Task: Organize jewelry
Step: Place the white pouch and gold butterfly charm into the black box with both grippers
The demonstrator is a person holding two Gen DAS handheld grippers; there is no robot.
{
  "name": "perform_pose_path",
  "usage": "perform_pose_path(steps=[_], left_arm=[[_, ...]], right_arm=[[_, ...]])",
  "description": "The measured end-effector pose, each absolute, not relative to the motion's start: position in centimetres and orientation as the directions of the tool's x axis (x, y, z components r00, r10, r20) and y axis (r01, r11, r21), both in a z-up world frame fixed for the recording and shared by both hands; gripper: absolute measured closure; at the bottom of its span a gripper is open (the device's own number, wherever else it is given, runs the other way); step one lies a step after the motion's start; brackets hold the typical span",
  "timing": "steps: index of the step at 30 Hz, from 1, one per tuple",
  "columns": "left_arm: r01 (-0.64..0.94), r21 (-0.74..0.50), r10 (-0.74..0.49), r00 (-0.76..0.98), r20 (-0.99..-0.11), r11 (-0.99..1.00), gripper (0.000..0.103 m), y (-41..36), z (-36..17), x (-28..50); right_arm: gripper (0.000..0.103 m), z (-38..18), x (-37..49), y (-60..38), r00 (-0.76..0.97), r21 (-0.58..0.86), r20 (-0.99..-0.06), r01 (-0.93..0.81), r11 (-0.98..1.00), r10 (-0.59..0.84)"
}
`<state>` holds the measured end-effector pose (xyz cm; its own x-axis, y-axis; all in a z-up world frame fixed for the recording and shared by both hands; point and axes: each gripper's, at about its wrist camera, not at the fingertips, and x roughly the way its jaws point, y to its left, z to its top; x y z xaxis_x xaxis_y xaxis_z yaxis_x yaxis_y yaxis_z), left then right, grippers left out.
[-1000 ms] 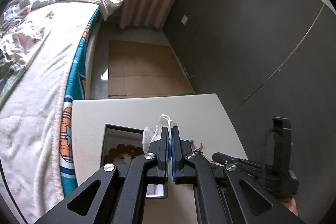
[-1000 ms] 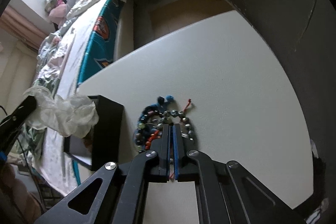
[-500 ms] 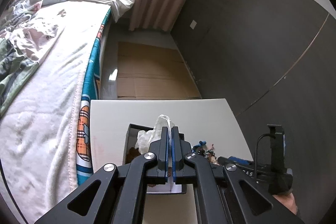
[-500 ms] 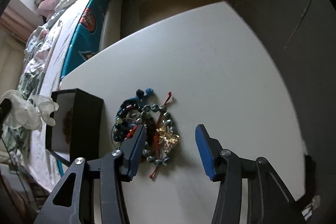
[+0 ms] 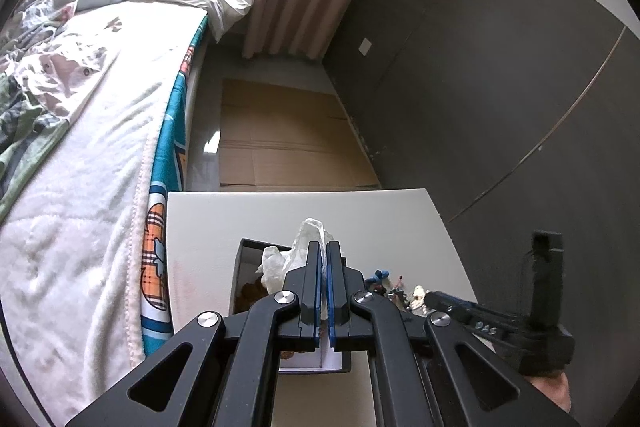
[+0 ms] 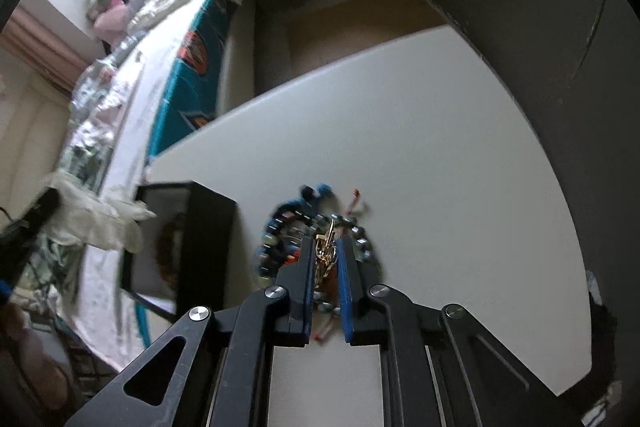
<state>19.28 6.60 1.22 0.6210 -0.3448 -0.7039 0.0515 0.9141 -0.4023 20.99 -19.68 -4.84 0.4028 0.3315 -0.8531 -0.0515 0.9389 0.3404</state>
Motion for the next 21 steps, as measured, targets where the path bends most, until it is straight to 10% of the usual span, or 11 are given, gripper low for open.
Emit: perform_pose_path(steps=[21], left_arm=[[0.007, -0.457, -0.410, 0.453, -0.791, 0.889, 0.099, 6.5, -3.0, 21.5]], right_arm=[[0.091, -1.5, 20.0, -14.6, 0.461, 0.450, -0.743, -0.191, 0.872, 0.484]])
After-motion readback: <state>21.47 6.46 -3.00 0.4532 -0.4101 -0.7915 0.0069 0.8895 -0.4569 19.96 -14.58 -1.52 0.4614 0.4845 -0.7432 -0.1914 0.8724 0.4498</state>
